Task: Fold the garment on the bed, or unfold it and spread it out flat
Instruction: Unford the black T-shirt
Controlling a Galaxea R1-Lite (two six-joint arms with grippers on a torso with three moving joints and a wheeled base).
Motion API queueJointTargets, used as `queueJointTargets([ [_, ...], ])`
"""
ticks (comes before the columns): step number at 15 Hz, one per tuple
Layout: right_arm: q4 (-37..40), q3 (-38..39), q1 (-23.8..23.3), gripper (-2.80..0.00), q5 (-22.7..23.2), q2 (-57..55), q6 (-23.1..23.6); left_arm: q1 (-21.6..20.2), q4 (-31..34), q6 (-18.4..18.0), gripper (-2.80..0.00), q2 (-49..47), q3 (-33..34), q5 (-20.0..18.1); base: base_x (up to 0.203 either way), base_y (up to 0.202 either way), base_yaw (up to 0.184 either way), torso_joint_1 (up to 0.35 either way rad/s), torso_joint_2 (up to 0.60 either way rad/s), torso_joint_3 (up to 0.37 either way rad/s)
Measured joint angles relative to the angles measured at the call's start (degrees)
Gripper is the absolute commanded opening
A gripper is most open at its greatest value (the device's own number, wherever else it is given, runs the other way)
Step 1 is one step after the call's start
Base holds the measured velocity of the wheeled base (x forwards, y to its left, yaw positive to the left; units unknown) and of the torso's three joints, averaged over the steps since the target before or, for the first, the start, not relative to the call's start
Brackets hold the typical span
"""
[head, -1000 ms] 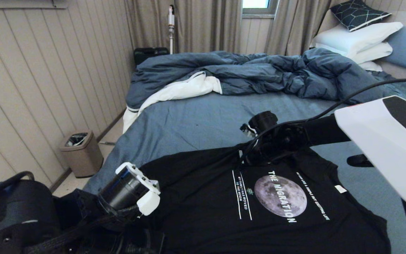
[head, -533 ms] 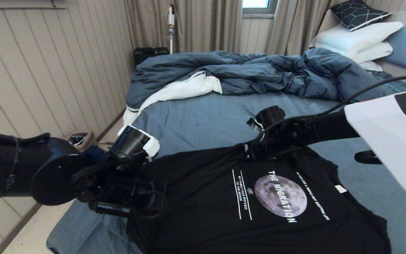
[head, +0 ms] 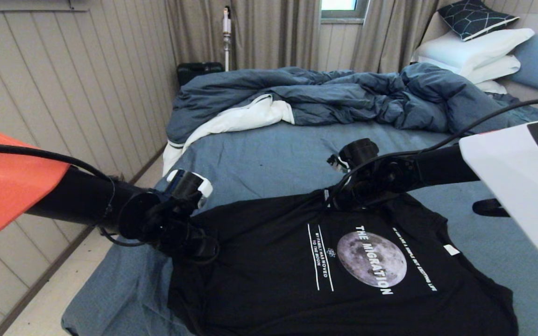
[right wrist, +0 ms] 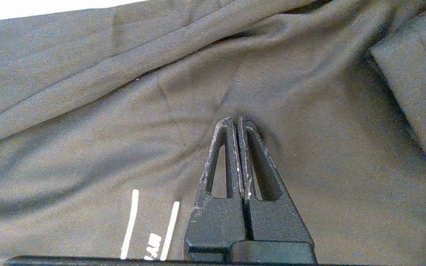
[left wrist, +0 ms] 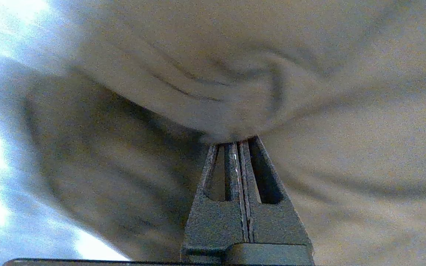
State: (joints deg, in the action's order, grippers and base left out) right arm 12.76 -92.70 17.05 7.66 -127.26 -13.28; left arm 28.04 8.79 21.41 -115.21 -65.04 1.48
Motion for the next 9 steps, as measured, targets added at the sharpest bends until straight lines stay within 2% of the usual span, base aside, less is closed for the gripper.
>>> queueJointTargets([
  [5, -0.1, 0.0, 0.0, -2.8, 0.0, -0.4, 0.0, -8.9, 0.1, -2.0, -2.8, -0.7, -6.4, -0.3, 0.0, 0.0, 0.0, 0.0, 0.0, 0.0],
  [9, -0.1, 0.0, 0.1, -2.8, -0.1, -0.7, 0.0, -10.0, 0.0, -1.8, -2.8, -1.9, -10.5, -1.2, 0.0, 0.0, 0.0, 0.0, 0.0, 0.0],
])
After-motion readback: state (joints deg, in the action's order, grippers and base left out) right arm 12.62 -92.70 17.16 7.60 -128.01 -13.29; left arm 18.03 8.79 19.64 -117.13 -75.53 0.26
